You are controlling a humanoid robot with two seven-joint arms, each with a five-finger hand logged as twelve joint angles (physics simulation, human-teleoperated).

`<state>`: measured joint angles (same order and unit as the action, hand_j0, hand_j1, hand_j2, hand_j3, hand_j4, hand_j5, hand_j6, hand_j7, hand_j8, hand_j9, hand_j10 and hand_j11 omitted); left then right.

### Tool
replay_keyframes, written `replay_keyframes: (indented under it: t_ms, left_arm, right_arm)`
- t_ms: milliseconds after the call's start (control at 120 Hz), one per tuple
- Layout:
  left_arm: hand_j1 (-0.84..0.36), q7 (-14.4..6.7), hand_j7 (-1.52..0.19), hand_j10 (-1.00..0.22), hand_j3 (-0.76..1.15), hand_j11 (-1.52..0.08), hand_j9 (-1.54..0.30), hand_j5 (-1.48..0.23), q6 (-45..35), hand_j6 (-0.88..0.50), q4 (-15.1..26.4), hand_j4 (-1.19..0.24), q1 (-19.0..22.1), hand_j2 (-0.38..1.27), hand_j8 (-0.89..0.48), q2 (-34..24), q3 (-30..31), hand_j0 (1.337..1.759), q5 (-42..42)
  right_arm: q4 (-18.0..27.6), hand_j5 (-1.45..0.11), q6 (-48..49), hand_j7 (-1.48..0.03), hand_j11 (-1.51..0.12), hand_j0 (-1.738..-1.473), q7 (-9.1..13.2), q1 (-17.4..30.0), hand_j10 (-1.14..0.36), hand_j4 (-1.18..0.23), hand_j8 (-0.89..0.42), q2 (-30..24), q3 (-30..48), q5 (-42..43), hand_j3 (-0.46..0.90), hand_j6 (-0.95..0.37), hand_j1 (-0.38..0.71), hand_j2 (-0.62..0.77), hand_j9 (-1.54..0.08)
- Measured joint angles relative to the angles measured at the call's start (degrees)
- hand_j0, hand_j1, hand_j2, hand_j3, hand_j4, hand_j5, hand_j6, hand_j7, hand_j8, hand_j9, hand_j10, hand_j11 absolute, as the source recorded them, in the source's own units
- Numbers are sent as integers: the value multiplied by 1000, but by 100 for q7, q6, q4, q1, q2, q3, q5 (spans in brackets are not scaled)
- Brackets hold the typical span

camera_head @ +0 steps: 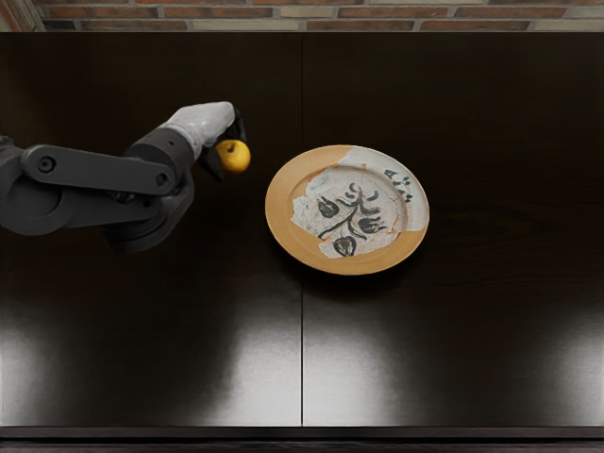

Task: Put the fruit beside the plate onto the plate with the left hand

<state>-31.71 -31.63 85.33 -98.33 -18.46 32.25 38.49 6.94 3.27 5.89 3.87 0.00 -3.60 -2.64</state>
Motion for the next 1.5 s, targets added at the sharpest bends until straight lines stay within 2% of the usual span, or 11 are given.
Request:
replay_keyframes:
  t_ms: [67, 133, 375, 725, 1133, 1283, 1383, 1500]
  left_arm:
    - [-282, 0, -1006, -719, 0, -1009, -1003, -1031, -4, -379, -9, -478, -63, 270, -614, 155, -42, 1651, -58]
    - [-250, 1, -1003, -719, 0, -1010, -1004, -1024, -8, -408, -16, -486, -98, 194, -623, 278, -89, 1651, -123]
    - [-179, 3, -1007, -714, 0, -1020, -1010, -1012, -2, -458, -76, -531, -99, 149, -676, 704, -410, 1650, -202]
    - [-168, 0, -1001, -710, 0, -1025, -1015, -1001, 8, -470, -404, -553, -3, 134, -678, 1480, -608, 1649, -200]
    - [-187, -11, -979, -698, 0, -1001, -992, -979, 12, -469, -721, -544, 200, 145, -666, 1817, -601, 1650, -170]
    - [-199, -23, -860, -629, 0, -880, -874, -858, 8, -507, -812, -585, 235, 168, -705, 1846, -576, 1653, -195]
    - [-164, -32, -720, -534, 0, -732, -728, -719, 2, -459, -891, -507, 244, 144, -581, 1846, -559, 1655, -207]
    - [-63, -35, -539, -404, 0, -546, -544, -539, -1, -362, -938, -389, 286, 102, -430, 1846, -540, 1656, -216]
  right_arm:
    - [0, -31, 0, -31, -31, -1658, 0, 0, -24, -24, -24, 0, 0, 0, 0, -25, -320, -5, -31]
    - [0, -31, 0, -31, -31, -1658, 0, 0, -24, -24, -24, 0, 0, 0, 0, -25, -320, -5, -31]
    - [0, -31, 0, -31, -31, -1658, 0, 0, -24, -24, -24, 0, 0, 0, 0, -25, -320, -5, -31]
    - [0, -31, 1, -31, -31, -1658, 0, 0, -24, -25, -24, 0, 0, 0, 0, -25, -320, -5, -31]
    - [0, -31, 1, -31, -31, -1658, 0, 0, -24, -24, -24, 0, 0, 0, 0, -25, -320, -5, -31]
    - [0, -31, 2, -31, -31, -1658, 0, 0, -24, -24, -24, 0, 0, 0, 0, -25, -320, -5, -31]
    - [0, -31, 2, -31, -31, -1658, 0, 0, -24, -24, -24, 0, 0, 0, 0, -24, -320, -5, -31]
    - [0, -31, 3, -31, -31, -1658, 0, 0, -24, -24, -24, 0, 0, 0, 0, -24, -320, -5, -31]
